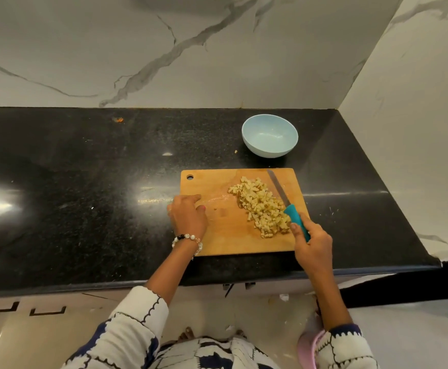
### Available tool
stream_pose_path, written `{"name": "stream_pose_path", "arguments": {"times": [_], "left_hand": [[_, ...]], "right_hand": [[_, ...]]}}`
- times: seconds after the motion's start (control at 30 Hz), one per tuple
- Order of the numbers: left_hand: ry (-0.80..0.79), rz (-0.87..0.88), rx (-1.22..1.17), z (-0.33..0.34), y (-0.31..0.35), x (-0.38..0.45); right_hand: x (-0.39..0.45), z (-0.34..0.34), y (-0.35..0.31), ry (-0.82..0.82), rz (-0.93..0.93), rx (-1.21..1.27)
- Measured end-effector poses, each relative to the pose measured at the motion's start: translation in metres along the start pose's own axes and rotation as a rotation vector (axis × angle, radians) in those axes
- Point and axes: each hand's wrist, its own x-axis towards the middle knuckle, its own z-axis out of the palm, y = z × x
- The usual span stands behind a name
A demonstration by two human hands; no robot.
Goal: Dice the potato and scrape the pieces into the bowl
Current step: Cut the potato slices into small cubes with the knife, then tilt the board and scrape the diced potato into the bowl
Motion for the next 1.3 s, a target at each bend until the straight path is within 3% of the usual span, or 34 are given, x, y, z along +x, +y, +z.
{"name": "stream_pose_path", "arguments": {"times": [0.2,0.6,0.73,1.1,1.2,1.3], "left_hand": [[-0.099,-0.287,0.218,0.008,0.005,-0.015],[-0.113,-0.563,0.063,0.004,0.019,0.005],[-0.115,-0.489,0.056,-0.002,0.008,0.015],[0.083,-0.41,0.02,-0.01,0.012,-0.004],[0.073,-0.407,-0.032,-0.014,0.007,-0.004],[0.064,-0.399,-0.08,-0.024,0.009,0.0]], "right_hand": [[0.019,-0.012,0.025,0.093,0.105,-0.198],[0.038,-0.021,0.03,0.027,0.224,-0.145],[0.038,-0.027,0.03,0.018,0.236,-0.111],[0.029,-0.054,0.058,-0.087,0.183,0.059],[0.026,-0.077,0.059,-0.134,0.073,0.131],[0.028,-0.11,0.056,-0.33,-0.146,0.163]]}}
